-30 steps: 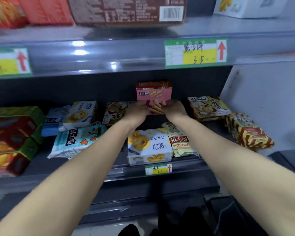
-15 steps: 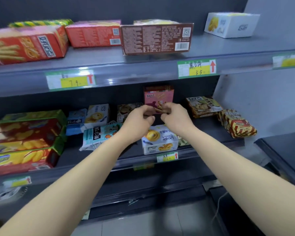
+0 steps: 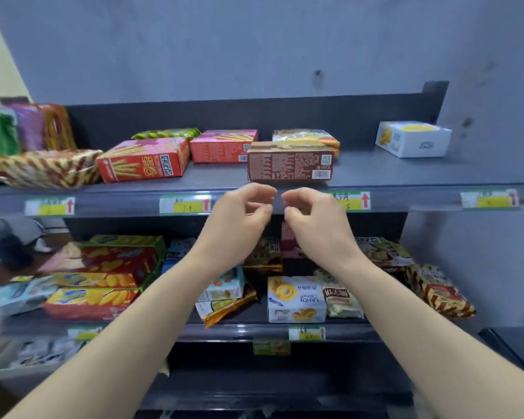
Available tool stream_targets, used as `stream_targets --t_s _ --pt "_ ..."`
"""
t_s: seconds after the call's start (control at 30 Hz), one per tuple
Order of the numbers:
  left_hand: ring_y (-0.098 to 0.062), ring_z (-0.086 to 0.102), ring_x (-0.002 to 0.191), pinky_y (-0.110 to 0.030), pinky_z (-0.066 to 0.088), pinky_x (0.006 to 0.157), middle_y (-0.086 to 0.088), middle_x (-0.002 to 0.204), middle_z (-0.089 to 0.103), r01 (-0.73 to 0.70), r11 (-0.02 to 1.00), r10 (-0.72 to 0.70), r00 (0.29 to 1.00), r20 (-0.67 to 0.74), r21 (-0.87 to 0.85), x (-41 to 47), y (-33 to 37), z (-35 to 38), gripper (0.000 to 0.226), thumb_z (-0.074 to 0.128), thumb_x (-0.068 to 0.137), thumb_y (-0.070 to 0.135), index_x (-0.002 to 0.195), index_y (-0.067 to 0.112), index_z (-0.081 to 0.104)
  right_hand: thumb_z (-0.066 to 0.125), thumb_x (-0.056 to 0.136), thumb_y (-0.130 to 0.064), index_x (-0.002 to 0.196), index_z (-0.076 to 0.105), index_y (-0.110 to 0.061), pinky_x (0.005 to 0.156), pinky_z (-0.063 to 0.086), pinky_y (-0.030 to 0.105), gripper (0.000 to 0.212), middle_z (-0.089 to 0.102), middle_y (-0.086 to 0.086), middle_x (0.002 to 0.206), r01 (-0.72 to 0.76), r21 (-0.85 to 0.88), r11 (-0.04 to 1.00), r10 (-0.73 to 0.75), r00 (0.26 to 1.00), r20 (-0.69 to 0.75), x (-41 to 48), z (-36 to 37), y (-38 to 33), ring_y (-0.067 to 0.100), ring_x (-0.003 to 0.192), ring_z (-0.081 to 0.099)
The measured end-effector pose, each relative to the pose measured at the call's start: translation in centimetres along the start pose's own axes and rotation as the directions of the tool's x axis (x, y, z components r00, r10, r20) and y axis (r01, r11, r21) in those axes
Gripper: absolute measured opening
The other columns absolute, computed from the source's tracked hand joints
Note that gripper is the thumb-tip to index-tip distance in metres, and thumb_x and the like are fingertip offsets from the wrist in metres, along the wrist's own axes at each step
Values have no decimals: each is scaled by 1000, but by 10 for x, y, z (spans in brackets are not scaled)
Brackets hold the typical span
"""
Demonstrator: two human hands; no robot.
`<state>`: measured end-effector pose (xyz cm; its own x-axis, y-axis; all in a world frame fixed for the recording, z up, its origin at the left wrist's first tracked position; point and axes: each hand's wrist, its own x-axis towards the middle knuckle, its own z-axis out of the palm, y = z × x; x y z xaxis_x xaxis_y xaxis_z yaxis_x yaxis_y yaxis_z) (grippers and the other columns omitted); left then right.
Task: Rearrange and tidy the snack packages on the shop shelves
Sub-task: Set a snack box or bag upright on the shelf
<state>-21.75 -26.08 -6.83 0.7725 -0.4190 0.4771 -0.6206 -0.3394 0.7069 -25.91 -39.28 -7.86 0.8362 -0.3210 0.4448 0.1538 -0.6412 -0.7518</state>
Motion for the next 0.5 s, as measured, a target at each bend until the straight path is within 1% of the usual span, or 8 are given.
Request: stream_targets --t_s 0.07,0.13,0.2,0.27,0.37,0.43,0.47,0.5 --pt "6 59 91 2 42 69 14 99 64 -1 1000 2 997 -73 16 10 7 -5 25 53 93 13 114 22 63 53 91 -12 119 63 -15 85 40 14 30 66 -3 114 16 1 1000 -16 998 -57 7 -11 -5 7 103 57" --pt "1 60 90 1 42 67 10 101 64 7 999 -1 990 -139 37 21 13 -8 24 53 93 13 114 19 62 52 92 -12 120 63 -14 83 38 12 30 65 -2 115 23 3 1000 -22 992 -128 15 -21 -9 5 100 55" --pt "-7 60 97 -3 44 74 3 110 63 21 999 -13 983 -181 40 33 15 -8 26 51 93 12 117 15 60 52 92 -13 120 62 -14 79 37 12 30 65 -1 114 5 10 1000 -3 981 -194 26 -29 -11 6 97 53" --pt "-12 57 108 -16 45 86 -3 121 59 46 998 -39 979 -198 30 45 16 -8 30 51 94 13 123 12 56 51 92 -14 123 60 -12 80 38 15 31 63 1 116 -24 30 999 30 972 -235 40 -34 -11 9 100 54" --pt "-13 50 111 -19 38 87 -5 130 53 131 991 -127 973 -195 7 66 17 -6 39 49 95 16 134 8 47 49 93 -17 129 53 -8 87 41 23 37 59 6 124 -93 8 996 93 969 -228 63 -36 -9 19 111 54" --pt "-17 49 108 -23 38 85 -5 126 53 229 973 -233 961 -151 -42 80 16 -5 43 49 96 20 137 6 43 47 95 -23 123 55 -6 83 43 28 34 60 8 114 -169 -19 985 163 971 -177 77 -35 -5 22 103 55" --pt "-17 51 103 -26 40 82 -4 122 54 289 954 -297 948 -113 -80 88 14 -4 40 48 97 22 134 6 45 46 95 -28 118 58 -6 80 44 30 33 61 7 108 -214 -27 976 207 967 -150 84 -34 -2 23 98 56" --pt "-17 54 96 -28 43 79 -6 119 58 348 929 -359 930 -75 -127 95 12 -4 34 47 97 24 125 6 51 45 95 -34 111 59 -7 80 45 32 34 62 7 105 -254 -36 966 247 960 -132 91 -32 0 25 96 57"
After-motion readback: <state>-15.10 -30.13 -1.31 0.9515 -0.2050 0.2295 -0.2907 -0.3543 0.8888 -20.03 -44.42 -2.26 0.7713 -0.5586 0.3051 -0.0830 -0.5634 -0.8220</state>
